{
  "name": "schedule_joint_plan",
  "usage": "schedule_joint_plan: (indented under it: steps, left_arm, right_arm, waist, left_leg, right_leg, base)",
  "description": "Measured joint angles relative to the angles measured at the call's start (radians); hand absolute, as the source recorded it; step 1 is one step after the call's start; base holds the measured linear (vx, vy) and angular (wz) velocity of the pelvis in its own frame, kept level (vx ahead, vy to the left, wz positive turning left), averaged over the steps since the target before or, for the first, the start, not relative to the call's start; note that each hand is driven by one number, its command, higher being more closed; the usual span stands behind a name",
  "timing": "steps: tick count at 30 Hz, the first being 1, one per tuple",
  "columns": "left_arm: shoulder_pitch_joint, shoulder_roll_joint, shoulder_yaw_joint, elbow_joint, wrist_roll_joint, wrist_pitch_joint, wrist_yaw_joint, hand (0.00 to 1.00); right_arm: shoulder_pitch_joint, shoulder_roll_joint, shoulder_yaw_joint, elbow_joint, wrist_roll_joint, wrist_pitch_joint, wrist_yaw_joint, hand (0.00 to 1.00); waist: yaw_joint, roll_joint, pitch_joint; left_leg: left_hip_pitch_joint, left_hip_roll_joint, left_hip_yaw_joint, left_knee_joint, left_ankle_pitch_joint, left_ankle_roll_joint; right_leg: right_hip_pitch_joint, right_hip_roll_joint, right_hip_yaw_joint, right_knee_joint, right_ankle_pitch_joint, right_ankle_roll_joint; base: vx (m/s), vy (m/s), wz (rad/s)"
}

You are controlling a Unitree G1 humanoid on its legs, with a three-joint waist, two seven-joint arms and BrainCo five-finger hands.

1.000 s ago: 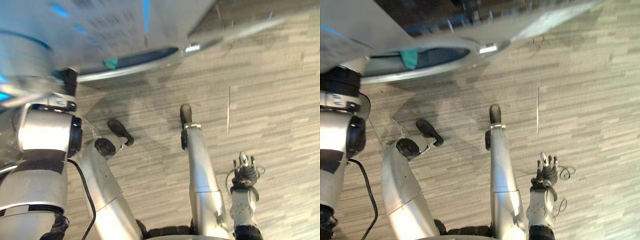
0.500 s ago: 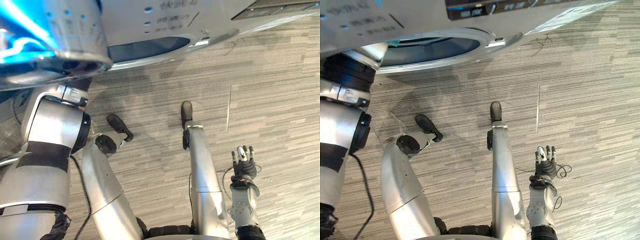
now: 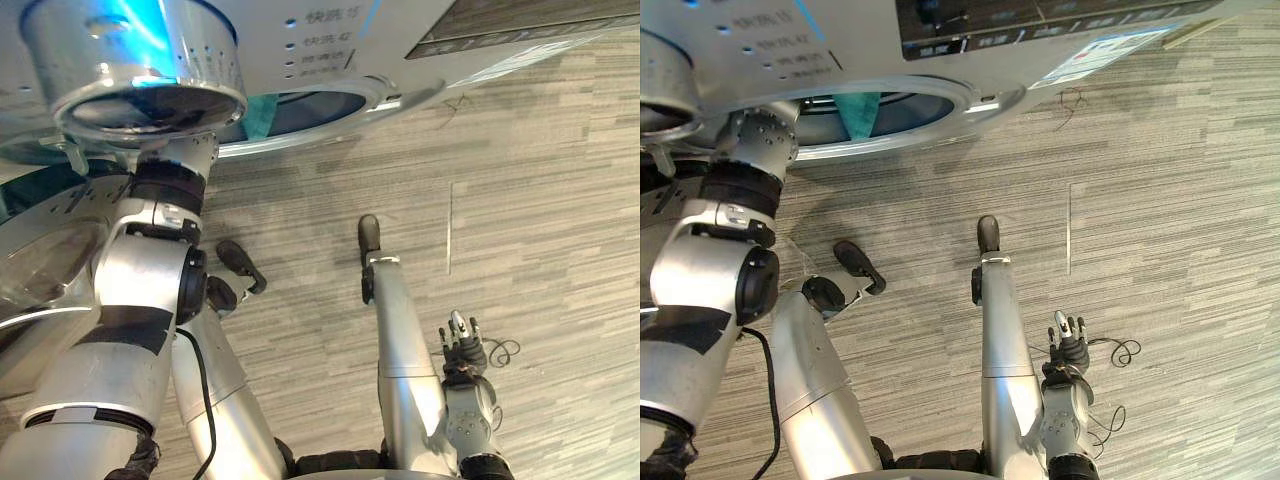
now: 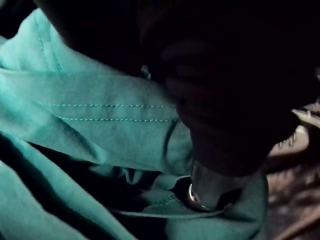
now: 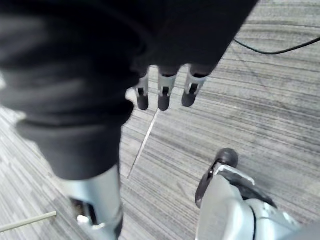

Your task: Pick up the laundry basket with both hands and put the clothes into the washing machine.

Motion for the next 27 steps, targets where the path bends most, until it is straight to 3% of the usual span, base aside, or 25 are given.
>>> schedule_joint_plan:
  steps: [4,7,9,10,14,16,19,22,27]
  left_arm:
    - [0.209,-0.081,0.141,-0.062,-0.023,-0.003,-0.02,0.0]
    - [0.327,-0.12,0.164,-0.086,-0.02,0.012,-0.047,0.0]
    - [0.465,-0.157,0.165,-0.125,0.009,0.018,-0.068,0.0]
    - [0.497,-0.172,0.165,-0.139,0.027,0.018,-0.072,0.0]
    - [0.737,-0.286,0.158,-0.183,0.205,0.01,-0.139,0.0]
    - [0.905,-0.364,0.155,-0.164,0.362,0.008,-0.176,0.0]
    - [1.079,-0.419,0.16,-0.074,0.489,0.012,-0.218,0.0]
    - [1.176,-0.44,0.243,0.031,0.571,0.019,-0.243,0.0]
    - [1.233,-0.432,0.34,0.127,0.639,0.042,-0.281,0.0]
  right_arm:
    - [-0.002,-0.002,0.004,0.0,-0.015,0.003,-0.004,0.0]
    - [-0.003,-0.003,0.005,0.008,-0.017,0.004,-0.004,0.0]
    - [0.001,-0.004,0.004,0.049,-0.024,0.005,0.001,0.0]
    - [0.004,-0.004,0.004,0.056,-0.028,0.007,0.001,0.0]
    - [0.009,-0.008,-0.021,0.139,-0.058,0.02,0.01,0.0]
    - [0.011,-0.018,-0.069,0.224,-0.094,0.032,0.013,0.0]
    - [0.019,-0.028,-0.113,0.331,-0.126,0.062,0.03,0.0]
    - [0.029,-0.016,-0.154,0.405,-0.157,0.083,0.041,0.0]
    - [0.06,-0.006,-0.198,0.497,-0.2,0.09,0.058,0.0]
  waist:
    - [-0.001,0.001,-0.003]
    - [-0.003,-0.003,-0.016]
    - [-0.009,-0.002,-0.085]
    - [-0.008,-0.001,-0.09]
    - [0.009,0.007,-0.138]
    - [0.033,0.031,-0.163]
    - [0.052,0.064,-0.235]
    - [0.061,0.079,-0.305]
    - [0.07,0.069,-0.433]
  left_leg:
    - [0.148,-0.024,0.005,-0.091,0.033,-0.015]
    - [0.277,-0.058,0.023,-0.196,0.061,-0.028]
    - [0.341,-0.075,0.033,-0.271,0.08,-0.042]
    - [0.366,-0.08,0.032,-0.29,0.087,-0.045]
    - [0.505,-0.13,0.028,-0.42,0.135,-0.057]
    - [0.613,-0.161,0.027,-0.499,0.152,-0.066]
    - [0.705,-0.2,0.024,-0.584,0.172,-0.074]
    - [0.785,-0.227,0.016,-0.664,0.198,-0.083]
    - [0.934,-0.263,0.031,-0.83,0.251,-0.096]
  right_leg:
    - [0.144,-0.022,-0.028,-0.061,-0.003,-0.01]
    - [0.27,-0.042,-0.045,-0.146,0.004,-0.021]
    - [0.335,-0.045,-0.058,-0.217,0.014,-0.032]
    - [0.362,-0.051,-0.065,-0.231,0.014,-0.033]
    - [0.5,-0.081,-0.125,-0.3,0.011,-0.036]
    - [0.608,-0.103,-0.159,-0.341,0.004,-0.045]
    - [0.709,-0.132,-0.198,-0.393,-0.01,-0.043]
    - [0.803,-0.152,-0.237,-0.46,-0.011,-0.045]
    - [0.933,-0.165,-0.267,-0.574,0.007,-0.043]
  base:
    - [0.09,0.003,0.2]
    - [0.12,-0.006,0.28]
    - [0.15,-0.013,0.13]
    - [0.16,0.003,0.26]
    - [0.19,-0.033,0.41]
    - [0.18,-0.028,0.43]
    - [0.13,-0.007,0.41]
    - [0.09,-0.006,0.34]
    - [0.08,-0.023,0.14]
